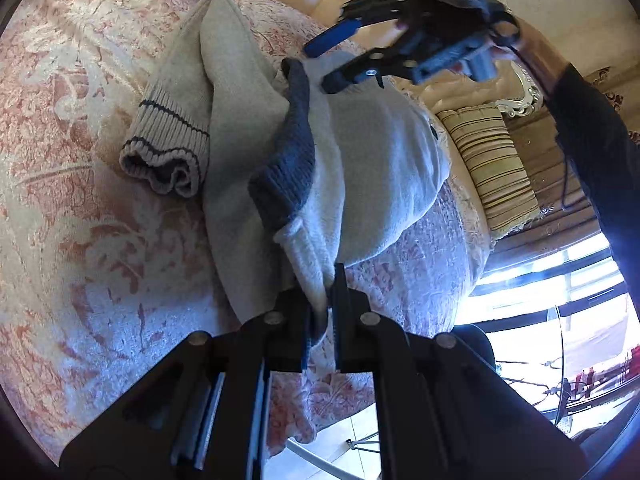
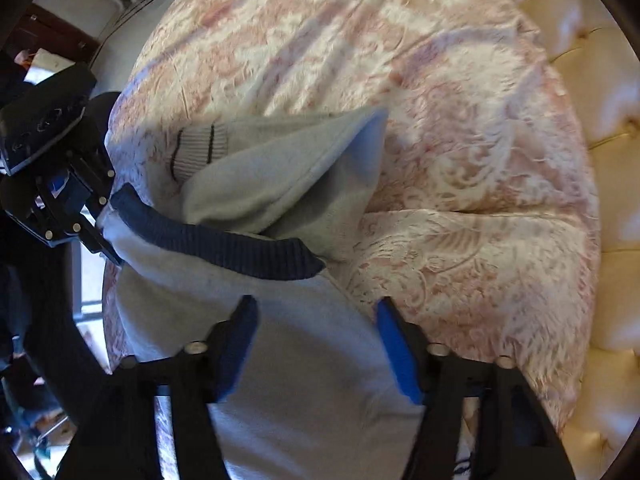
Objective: Fold clothes
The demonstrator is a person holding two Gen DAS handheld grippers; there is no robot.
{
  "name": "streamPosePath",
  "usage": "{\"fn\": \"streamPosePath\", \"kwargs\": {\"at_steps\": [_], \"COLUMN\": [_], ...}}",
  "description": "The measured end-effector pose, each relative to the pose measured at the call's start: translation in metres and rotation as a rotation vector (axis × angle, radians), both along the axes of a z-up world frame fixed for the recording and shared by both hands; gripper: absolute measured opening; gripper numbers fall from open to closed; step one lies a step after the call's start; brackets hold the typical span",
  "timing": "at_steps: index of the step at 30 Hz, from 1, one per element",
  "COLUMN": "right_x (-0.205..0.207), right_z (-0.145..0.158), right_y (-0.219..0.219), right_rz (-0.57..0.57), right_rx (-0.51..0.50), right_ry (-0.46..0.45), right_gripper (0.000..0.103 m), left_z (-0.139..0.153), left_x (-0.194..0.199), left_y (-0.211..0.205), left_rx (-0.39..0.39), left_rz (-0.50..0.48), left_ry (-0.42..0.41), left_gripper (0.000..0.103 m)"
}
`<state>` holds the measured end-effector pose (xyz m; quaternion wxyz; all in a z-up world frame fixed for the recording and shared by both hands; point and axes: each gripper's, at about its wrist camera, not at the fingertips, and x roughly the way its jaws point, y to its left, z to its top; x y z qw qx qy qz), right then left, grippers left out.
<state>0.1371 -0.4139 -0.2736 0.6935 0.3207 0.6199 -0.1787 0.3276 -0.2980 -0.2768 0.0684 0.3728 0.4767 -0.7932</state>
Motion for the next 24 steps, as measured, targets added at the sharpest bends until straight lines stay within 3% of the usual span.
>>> {"fn": "streamPosePath", "kwargs": {"at_steps": [2,4,6,7,11,14,18,24], "right_x": [-0.002,-0.005,-0.008,-0.01,-0.031,-0.048,-0.075,-0.076], "right_z": [-0.007,-0.014,-0.019,-0.021,0.0,0.027,0.084,0.142], "right_y": [-0.006,-0.008,-0.003,-0.001,0.012,0.03,0.071,0.136], "right_rz": [-0.002,-0.003,0.008,0.01,-0.08,-0.162,-0.349,-0.574], "right_rx": [0.02,0.07,0.108,0.125,0.079,-0.046,-0.296,-0.62], "right_ry": [-0.004,-0.017,-0.003,0.002,-0.059,-0.093,-0.192,-0.209], "right_gripper": [0.055,0.043,0.012,0.007,0.006,0.005,0.005,0.005], "left_z": [0.001,0.001,0.001,0.001,0.021,0.039,0.063,0.098], "left_x": [0.001,0.002,0.003,0.004,0.003,0.001,0.0,-0.003], "left_y": [-0.002,-0.005,-0.009,-0.011,-0.016,-0.018,-0.022,-0.027], "left_rx": [0.006,0.013,0.011,0.008,-0.066,-0.131,-0.218,-0.349], "left_rz": [0.006,0.012,0.021,0.027,0.05,0.068,0.091,0.125], "left_ry": [0.007,0.011,0.013,0.014,0.034,0.052,0.076,0.112], "left_gripper": [0.009,0.009,0.009,0.009,0.009,0.009,0.009,0.009]}}
